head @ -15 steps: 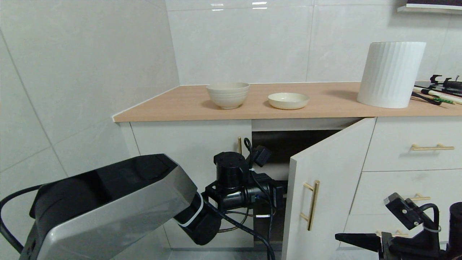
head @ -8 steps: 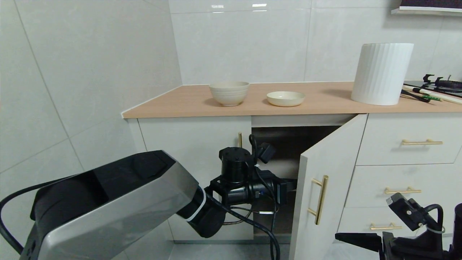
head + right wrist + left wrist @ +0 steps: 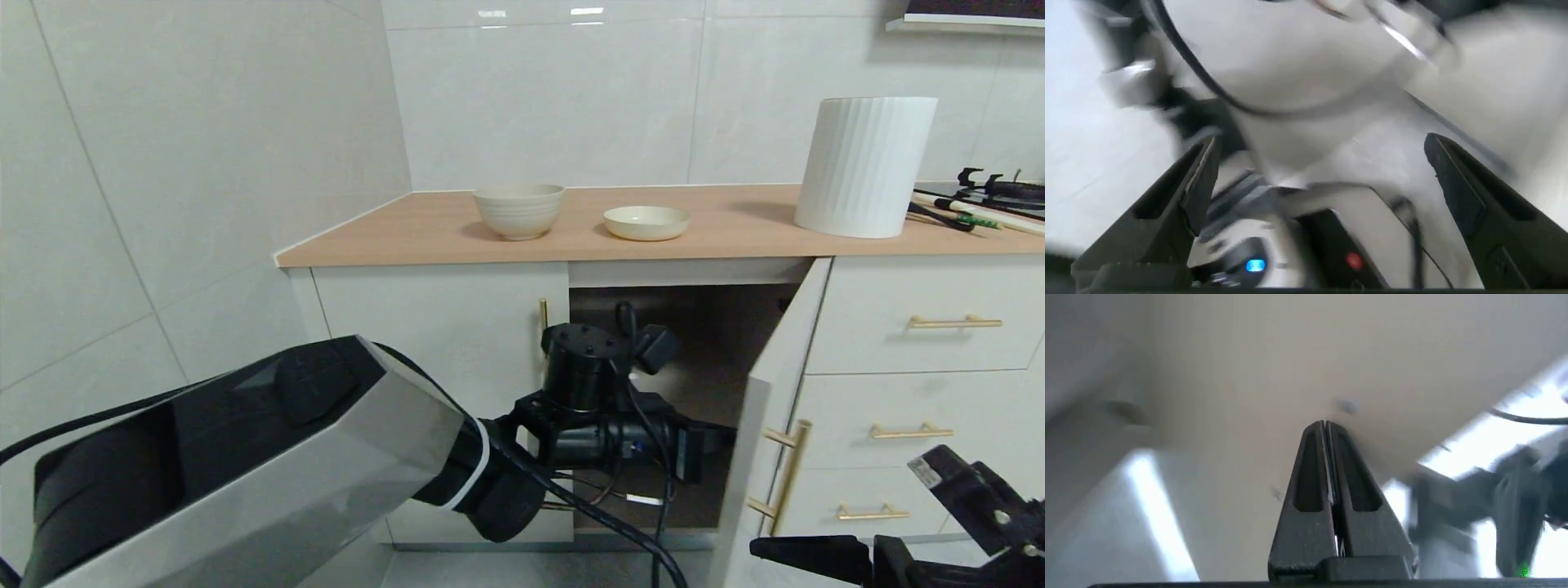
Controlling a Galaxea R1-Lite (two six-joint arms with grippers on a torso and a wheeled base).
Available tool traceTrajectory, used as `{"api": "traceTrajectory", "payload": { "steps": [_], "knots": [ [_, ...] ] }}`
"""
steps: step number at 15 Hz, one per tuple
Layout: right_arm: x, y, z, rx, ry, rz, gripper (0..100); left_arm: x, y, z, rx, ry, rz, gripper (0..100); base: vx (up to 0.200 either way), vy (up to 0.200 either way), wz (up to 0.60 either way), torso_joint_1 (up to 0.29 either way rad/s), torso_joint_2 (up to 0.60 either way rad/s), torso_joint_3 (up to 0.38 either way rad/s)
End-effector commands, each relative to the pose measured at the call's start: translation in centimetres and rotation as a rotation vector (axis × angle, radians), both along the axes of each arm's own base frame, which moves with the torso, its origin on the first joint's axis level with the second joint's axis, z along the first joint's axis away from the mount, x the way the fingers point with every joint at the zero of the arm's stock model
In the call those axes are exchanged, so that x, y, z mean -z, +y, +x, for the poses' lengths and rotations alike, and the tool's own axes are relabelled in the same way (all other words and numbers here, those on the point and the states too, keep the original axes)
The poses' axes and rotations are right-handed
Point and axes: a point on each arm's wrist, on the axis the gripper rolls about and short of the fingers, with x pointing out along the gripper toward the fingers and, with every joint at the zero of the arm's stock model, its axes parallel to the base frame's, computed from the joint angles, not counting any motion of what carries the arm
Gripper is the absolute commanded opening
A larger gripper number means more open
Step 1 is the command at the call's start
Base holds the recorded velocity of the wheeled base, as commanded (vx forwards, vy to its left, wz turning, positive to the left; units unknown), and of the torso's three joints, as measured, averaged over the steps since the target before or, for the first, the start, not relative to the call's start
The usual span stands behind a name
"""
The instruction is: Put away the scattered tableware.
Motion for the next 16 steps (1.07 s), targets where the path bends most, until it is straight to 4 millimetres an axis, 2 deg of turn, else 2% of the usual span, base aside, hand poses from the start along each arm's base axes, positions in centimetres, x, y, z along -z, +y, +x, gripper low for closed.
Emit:
{"api": "traceTrajectory", "payload": {
  "steps": [1, 2, 4, 7, 8, 9, 10, 12, 14, 16],
  "knots": [
    [-2.2, 0.0, -2.9, -0.125, -0.106, 0.101, 100, -5.2, -3.7, -4.4, 0.129, -0.053, -0.064, 0, 0.000, 0.000, 0.00, 0.000, 0.00, 0.000],
    [-2.3, -0.1, -3.2, -0.139, -0.103, 0.100, 100, -5.9, -4.8, -5.9, 0.168, -0.055, -0.068, 0, 0.000, 0.000, 0.00, 0.000, 0.00, 0.000],
    [-2.2, -0.2, -3.3, -0.139, -0.086, 0.085, 100, -6.5, -3.6, -6.6, 0.148, -0.048, -0.058, 0, 0.000, 0.000, 0.00, 0.000, 0.00, 0.000],
    [-2.1, 0.3, -2.8, -0.135, -0.070, 0.070, 100, -6.8, 1.1, -4.9, 0.015, -0.041, -0.028, 0, 0.000, 0.000, 0.00, 0.000, 0.00, 0.000],
    [-1.9, 0.7, -2.1, -0.102, -0.054, 0.054, 100, -7.1, 3.8, -4.2, -0.050, -0.047, -0.031, 0, 0.000, 0.000, 0.00, 0.000, 0.00, 0.000],
    [-1.8, 1.1, -1.5, -0.067, -0.044, 0.041, 100, -7.3, 5.3, -4.0, -0.084, -0.050, -0.029, 0, 0.000, 0.000, 0.00, 0.000, 0.00, 0.000],
    [-1.8, 2.8, 1.4, 0.088, -0.023, 0.006, 100, -8.8, 10.3, -4.0, -0.199, -0.055, -0.022, 0, 0.000, 0.000, 0.00, 0.000, 0.00, 0.000],
    [-2.5, 5.2, 5.6, 0.226, -0.050, 0.007, 100, -10.6, 16.8, -4.3, -0.355, -0.044, -0.006, 0, 0.000, 0.000, 0.00, 0.000, 0.00, 0.000],
    [-3.3, 6.1, 10.6, 0.319, -0.067, 0.012, 100, -11.6, 21.1, -4.8, -0.480, -0.050, -0.001, 0, 0.000, 0.000, 0.00, 0.000, 0.00, 0.000],
    [-4.7, 5.5, 15.3, 0.423, -0.072, -0.012, 100, -12.3, 24.4, -5.2, -0.585, -0.090, -0.006, 0, 0.000, 0.000, 0.00, 0.000, 0.00, 0.000]
  ]
}}
